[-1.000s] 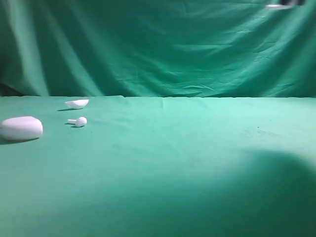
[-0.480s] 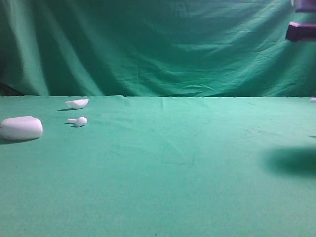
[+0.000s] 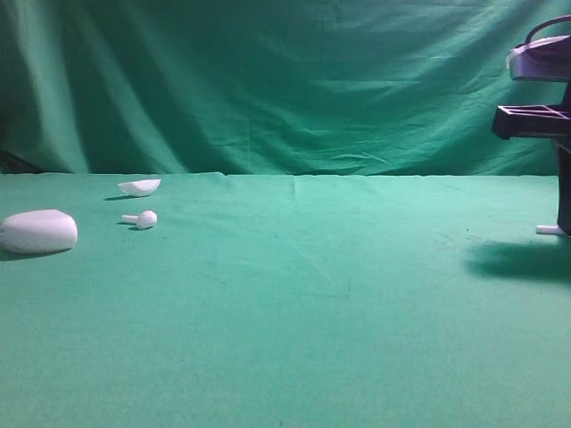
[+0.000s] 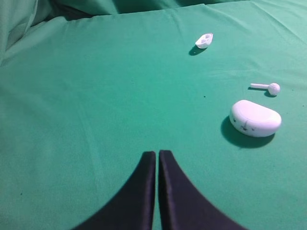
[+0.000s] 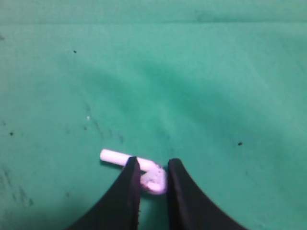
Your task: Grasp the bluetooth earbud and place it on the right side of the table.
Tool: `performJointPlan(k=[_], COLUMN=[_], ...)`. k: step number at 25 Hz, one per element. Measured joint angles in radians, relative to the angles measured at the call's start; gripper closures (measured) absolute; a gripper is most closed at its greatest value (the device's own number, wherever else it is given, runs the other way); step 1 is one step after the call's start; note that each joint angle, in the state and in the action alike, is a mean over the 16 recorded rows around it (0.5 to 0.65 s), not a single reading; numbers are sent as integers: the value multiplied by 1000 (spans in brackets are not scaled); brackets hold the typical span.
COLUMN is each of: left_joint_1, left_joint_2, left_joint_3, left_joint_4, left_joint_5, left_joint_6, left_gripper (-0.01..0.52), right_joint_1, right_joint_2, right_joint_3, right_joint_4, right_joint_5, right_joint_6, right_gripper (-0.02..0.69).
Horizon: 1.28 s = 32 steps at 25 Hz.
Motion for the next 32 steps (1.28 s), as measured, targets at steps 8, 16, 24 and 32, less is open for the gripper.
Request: performJointPlan(k=[8,16,24,32], left_joint_1=[0,0,0,0], left_joint_2=[0,0,0,0], left_joint_3=[0,0,0,0], left_joint_4=[0,0,0,0], left_joint_5=[0,0,0,0], left_joint_6=[0,0,0,0], left_gripper=[514,514,514,514], right_joint_1=[0,0,0,0], right_joint_2=[31,24,-77,-344], right_joint_3=[0,-11,-73,-129], right_joint_4=[3,18,44,66], right_joint_5=[-24,12,150,319], right_joint_6=[0,-11,-40,-71], right_gripper=[490,408,379,500])
